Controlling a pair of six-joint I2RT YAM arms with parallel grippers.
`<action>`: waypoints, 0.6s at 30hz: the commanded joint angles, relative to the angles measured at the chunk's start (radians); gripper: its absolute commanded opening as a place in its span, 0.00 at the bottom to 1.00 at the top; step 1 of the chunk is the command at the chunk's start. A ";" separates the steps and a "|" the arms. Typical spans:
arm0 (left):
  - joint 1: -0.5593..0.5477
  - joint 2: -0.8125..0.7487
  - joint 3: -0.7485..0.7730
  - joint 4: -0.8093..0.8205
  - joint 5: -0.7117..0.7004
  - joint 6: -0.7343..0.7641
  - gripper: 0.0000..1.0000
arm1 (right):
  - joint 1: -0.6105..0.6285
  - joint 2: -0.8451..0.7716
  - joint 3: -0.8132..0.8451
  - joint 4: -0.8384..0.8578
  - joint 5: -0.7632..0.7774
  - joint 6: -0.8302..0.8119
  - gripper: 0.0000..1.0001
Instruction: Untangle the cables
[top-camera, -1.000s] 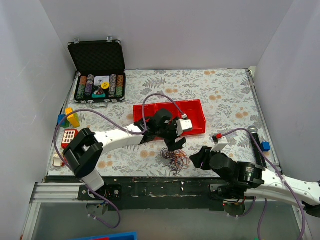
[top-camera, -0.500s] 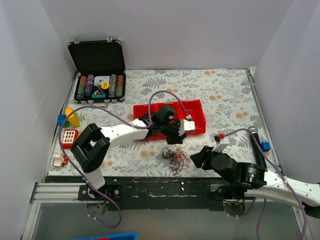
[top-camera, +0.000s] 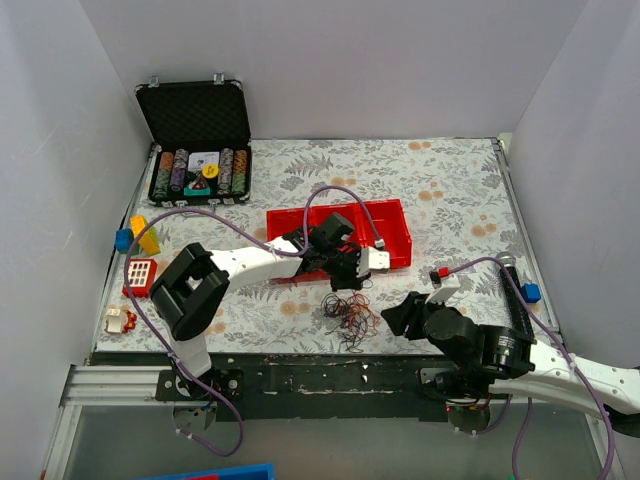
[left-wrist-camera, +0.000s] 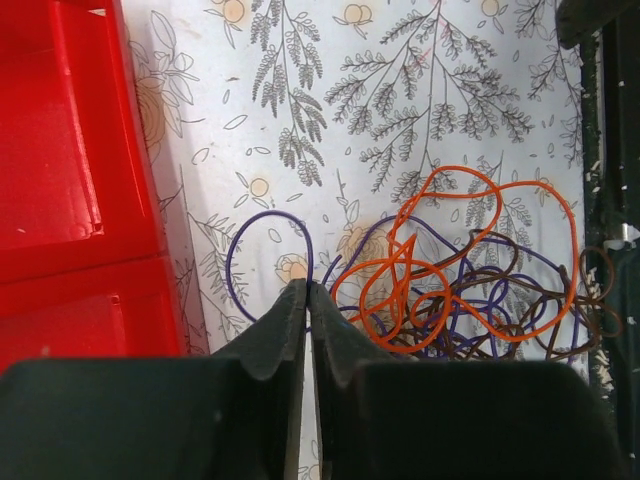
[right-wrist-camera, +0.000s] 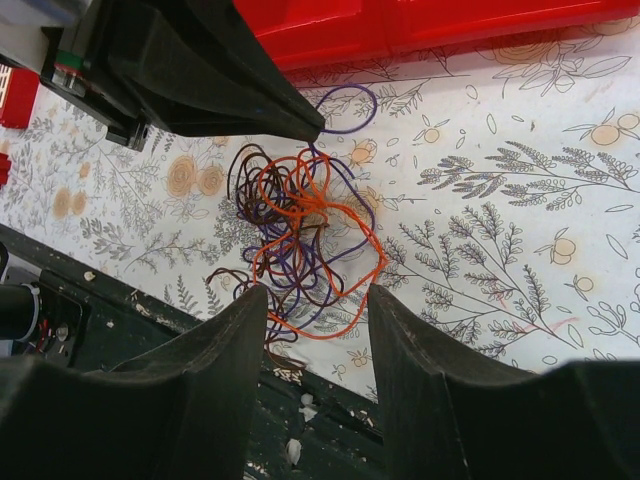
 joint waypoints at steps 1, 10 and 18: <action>0.001 -0.044 0.006 0.042 -0.022 0.008 0.00 | 0.006 -0.003 0.002 0.032 0.017 -0.011 0.52; 0.001 -0.123 0.012 0.069 -0.051 -0.043 0.00 | 0.006 0.000 -0.001 0.018 0.022 -0.012 0.50; 0.001 -0.206 0.077 0.016 -0.030 -0.153 0.00 | 0.006 0.006 -0.027 0.027 0.019 -0.008 0.56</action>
